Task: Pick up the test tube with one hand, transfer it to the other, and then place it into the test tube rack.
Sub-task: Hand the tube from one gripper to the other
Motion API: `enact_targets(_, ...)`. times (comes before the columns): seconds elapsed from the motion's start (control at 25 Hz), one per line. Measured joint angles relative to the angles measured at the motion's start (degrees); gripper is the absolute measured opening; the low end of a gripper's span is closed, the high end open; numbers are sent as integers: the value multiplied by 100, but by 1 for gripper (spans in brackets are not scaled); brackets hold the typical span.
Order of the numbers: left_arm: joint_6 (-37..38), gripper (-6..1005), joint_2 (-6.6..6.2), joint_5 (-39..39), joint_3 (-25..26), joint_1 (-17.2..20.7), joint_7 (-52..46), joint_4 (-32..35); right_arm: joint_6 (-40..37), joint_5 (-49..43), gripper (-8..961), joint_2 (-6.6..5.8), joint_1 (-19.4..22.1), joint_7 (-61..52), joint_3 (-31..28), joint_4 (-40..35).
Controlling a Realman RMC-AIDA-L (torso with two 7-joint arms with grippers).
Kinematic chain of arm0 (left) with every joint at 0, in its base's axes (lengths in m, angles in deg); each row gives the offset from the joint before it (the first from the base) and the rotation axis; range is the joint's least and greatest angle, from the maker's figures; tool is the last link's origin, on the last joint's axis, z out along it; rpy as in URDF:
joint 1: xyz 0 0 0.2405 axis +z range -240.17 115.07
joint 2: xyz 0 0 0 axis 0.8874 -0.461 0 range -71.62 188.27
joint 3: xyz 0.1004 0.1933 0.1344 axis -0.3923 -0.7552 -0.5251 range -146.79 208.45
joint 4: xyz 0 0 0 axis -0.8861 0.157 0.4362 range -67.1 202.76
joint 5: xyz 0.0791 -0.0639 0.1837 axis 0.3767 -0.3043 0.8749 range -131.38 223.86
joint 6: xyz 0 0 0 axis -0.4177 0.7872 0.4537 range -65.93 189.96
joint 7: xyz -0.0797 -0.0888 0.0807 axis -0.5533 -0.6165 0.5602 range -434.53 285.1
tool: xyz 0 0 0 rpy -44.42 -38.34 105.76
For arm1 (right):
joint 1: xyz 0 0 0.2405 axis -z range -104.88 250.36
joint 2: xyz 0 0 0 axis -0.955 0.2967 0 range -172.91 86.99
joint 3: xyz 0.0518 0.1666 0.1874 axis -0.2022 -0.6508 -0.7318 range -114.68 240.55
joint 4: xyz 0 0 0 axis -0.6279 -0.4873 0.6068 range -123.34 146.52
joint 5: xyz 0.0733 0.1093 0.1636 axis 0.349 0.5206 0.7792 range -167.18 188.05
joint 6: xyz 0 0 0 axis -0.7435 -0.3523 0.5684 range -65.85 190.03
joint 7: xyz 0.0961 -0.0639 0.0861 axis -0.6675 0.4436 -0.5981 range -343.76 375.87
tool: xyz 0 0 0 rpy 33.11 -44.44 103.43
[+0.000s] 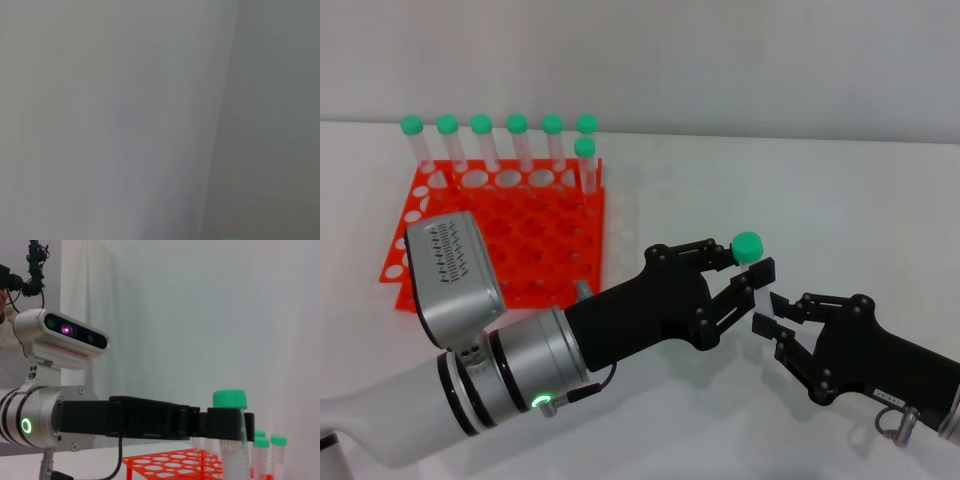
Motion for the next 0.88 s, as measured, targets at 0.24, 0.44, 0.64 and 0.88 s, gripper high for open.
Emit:
enact_targets(0.24,0,317,1,-21,0,0,1,2,1,3,178,0,-8,8,0,2)
enact_targets(0.44,14,282,9,-103,-3,1,-12,3,-6,25,178,0,-9,14,3,20)
enact_targets(0.64,49,269,4,-181,-68,0,-2,6,-60,28,179,1,0,16,24,0)
enact_targets(0.88,49,256,0,-198,-70,6,2,5,-73,21,179,0,-11,6,23,-7)
